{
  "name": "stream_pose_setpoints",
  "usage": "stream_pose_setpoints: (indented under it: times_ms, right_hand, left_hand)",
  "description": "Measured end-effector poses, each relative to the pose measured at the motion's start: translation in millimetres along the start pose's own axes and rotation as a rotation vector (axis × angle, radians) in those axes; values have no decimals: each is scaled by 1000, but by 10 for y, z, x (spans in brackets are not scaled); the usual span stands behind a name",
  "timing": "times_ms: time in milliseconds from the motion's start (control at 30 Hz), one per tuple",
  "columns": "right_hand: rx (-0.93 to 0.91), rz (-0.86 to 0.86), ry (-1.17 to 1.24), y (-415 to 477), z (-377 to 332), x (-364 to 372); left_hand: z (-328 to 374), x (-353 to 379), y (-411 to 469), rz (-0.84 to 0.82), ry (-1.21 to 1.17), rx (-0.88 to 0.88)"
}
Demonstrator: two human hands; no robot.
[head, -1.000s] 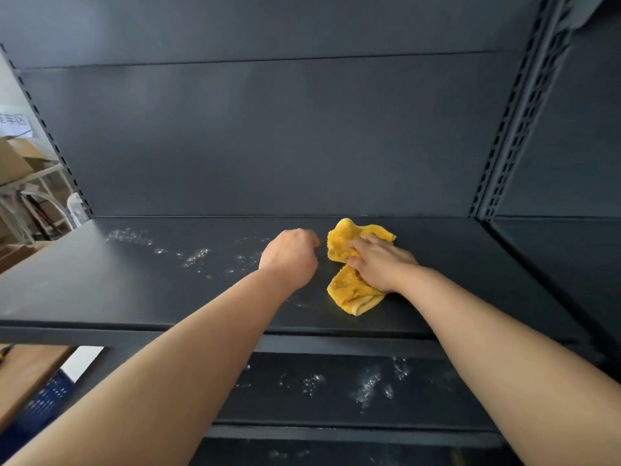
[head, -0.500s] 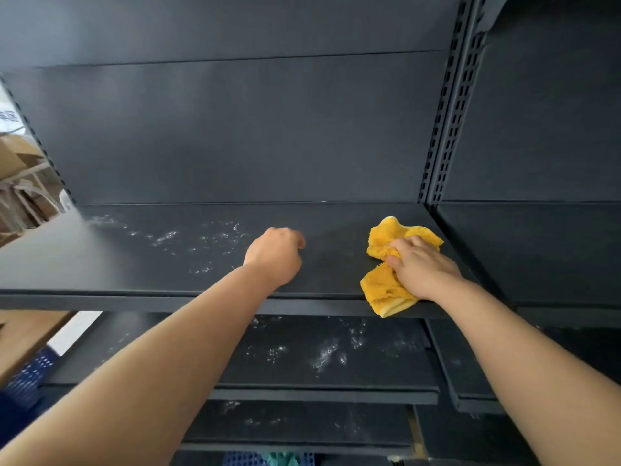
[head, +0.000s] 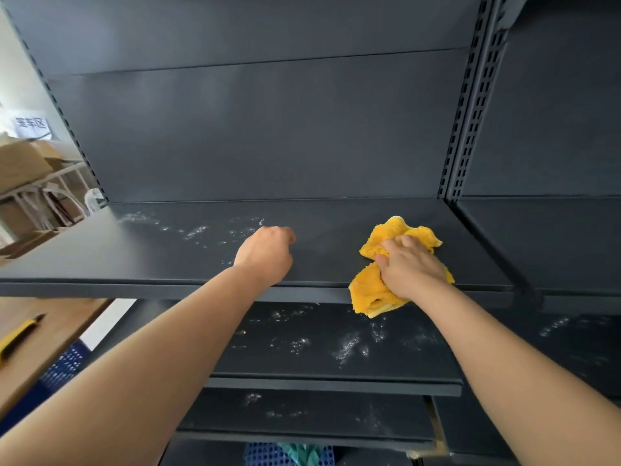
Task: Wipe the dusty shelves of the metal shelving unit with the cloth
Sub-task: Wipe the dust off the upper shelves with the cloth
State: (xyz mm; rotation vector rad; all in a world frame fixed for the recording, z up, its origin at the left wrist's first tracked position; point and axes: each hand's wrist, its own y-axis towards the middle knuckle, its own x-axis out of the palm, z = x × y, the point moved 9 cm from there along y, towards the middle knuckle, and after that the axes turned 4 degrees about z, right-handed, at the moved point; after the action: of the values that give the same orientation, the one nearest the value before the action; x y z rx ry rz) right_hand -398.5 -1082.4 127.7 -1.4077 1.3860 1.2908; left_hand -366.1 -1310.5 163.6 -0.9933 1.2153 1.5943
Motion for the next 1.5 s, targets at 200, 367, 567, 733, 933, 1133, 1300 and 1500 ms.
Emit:
stream_pose_setpoints:
  times_ms: [200,367,567,733,933,1133,1300,1500]
  right_hand:
    - [-84,-15,16,56,-880,194]
    - [-109,-34,9,121,-1499,328]
    - [-111,-30,-12,147,-2127,479]
    - [-166,-19,3,149,-2671,592]
    - [-252,-36,82,54,-2889,606]
    - [-253,-51,57,-76,-2614,537]
    - [-96,-72,7,115,-2257,527]
    - [-44,-95,31,575,-2065,558]
  left_hand:
    - [-528,-212,-17,30,33,-14]
    - [-1201,-359,-19,38,89,-61]
    - [-1910,-412,-102,8,140,-120]
    - [-2252,-437,-149,-3,118,-128]
    - [-2348,-448,-105,22,89,-96]
    - [-1922,-377,1,75,45,20]
    - [-1630,-315,198,50,47,62]
    - [-1595,-295,431,2,55,22]
